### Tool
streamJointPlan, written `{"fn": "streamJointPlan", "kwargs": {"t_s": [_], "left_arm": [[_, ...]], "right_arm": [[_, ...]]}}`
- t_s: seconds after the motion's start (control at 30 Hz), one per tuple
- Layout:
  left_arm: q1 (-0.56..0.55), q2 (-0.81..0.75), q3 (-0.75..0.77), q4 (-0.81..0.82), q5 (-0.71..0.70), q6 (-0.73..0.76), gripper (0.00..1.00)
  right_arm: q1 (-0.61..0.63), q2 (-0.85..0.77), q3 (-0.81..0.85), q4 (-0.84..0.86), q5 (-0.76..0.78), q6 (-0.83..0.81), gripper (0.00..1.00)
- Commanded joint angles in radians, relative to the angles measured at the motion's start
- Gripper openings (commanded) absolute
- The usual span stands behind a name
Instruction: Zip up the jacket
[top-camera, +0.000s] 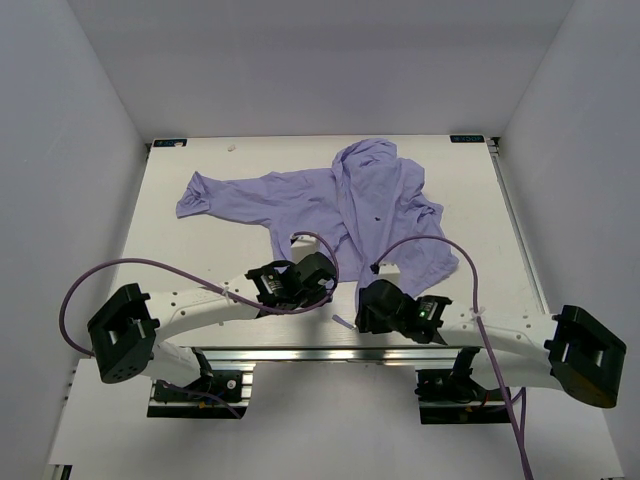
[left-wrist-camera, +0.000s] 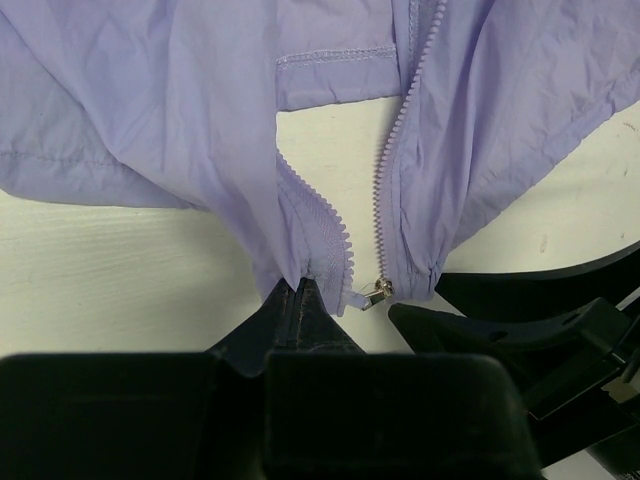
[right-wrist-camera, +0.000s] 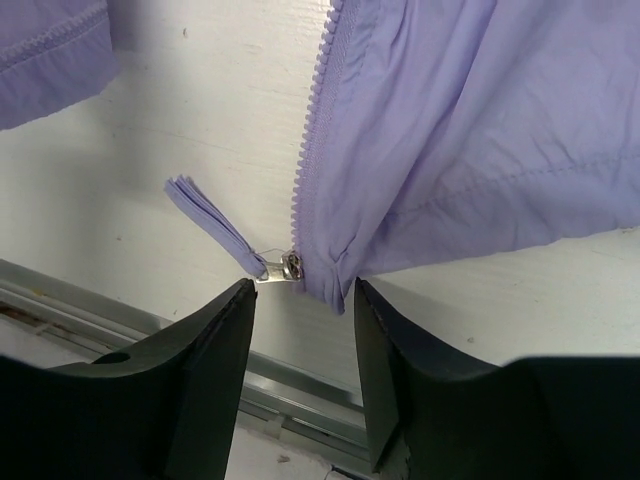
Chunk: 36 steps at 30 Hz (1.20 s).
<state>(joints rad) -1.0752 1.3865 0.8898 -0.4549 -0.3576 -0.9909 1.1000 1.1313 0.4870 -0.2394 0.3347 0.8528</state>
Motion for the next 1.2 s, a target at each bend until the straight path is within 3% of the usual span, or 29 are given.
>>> {"fn": "streamJointPlan", "kwargs": {"t_s": [0.0, 0.27, 1.03, 1.17], "left_arm": [[0.0, -0.026, -0.012, 0.013, 0.002, 0.012, 0.0], [0.0, -0.027, -0.015, 0.007, -0.003, 0.011, 0.0], [0.0, -0.038, -0.009, -0.033, -0.04, 0.0, 0.0], [0.0, -0.053, -0.005, -0.057, -0.061, -0.008, 0.0]], "right_arm": [[0.001, 0.021, 0.054, -0.027, 0.027, -0.023, 0.5], [0.001, 0.1, 0.108, -0.069, 0.067, -0.034, 0.4], [0.083, 0.413, 0.246, -0.233, 0.135, 0.046, 0.35], [0.107, 0.525, 0.309, -0.311, 0.164, 0.097, 0.08]]}}
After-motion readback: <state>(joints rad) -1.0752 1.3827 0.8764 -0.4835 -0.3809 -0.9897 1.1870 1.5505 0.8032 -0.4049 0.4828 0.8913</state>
